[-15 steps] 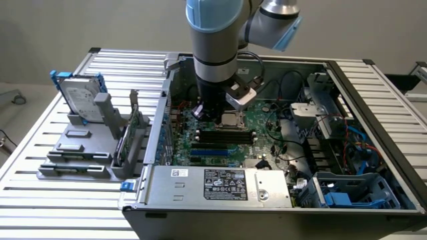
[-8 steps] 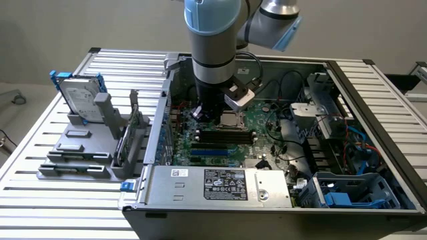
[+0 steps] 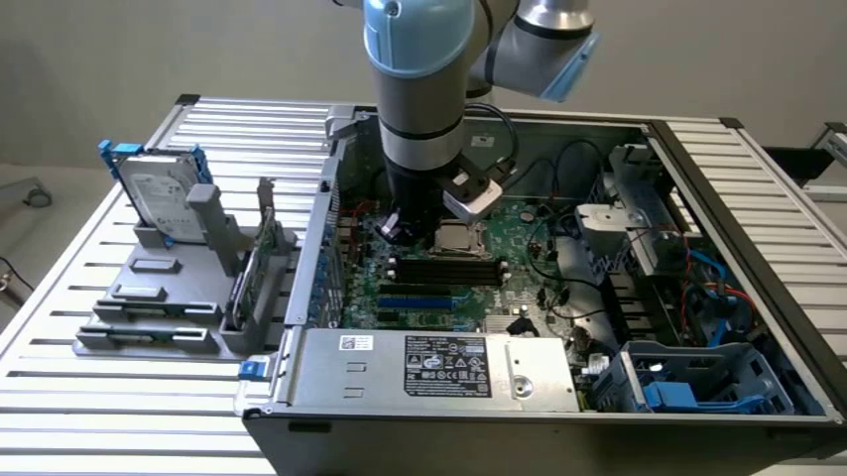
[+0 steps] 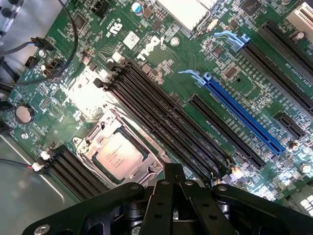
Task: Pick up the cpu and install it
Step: 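Install the first cpu locking lever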
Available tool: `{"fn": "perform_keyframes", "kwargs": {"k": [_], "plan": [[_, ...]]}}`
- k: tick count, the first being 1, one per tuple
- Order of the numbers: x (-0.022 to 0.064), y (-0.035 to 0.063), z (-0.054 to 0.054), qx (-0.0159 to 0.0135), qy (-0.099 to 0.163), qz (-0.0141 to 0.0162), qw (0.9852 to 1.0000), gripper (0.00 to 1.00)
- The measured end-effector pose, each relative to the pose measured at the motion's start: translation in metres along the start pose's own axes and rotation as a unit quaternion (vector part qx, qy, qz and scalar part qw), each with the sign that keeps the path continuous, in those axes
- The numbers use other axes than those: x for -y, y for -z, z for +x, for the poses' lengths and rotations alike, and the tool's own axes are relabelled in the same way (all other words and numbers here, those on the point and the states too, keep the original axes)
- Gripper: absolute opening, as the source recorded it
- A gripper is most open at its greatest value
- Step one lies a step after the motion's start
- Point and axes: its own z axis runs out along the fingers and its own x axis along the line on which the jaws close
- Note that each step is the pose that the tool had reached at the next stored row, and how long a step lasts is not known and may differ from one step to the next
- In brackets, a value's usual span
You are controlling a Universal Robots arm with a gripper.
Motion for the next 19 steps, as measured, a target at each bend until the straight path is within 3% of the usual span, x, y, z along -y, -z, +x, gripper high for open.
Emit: {"fn": "perform_keyframes", "kwargs": {"k": [11, 19], "plan": [[0.0031, -0.0068, 0.000, 0.0006, 0.018, 0.0042, 0.9998, 0.11], [0.0052, -0.0121, -0.003, -0.0003, 0.019, 0.0039, 0.9998, 0.11]]}}
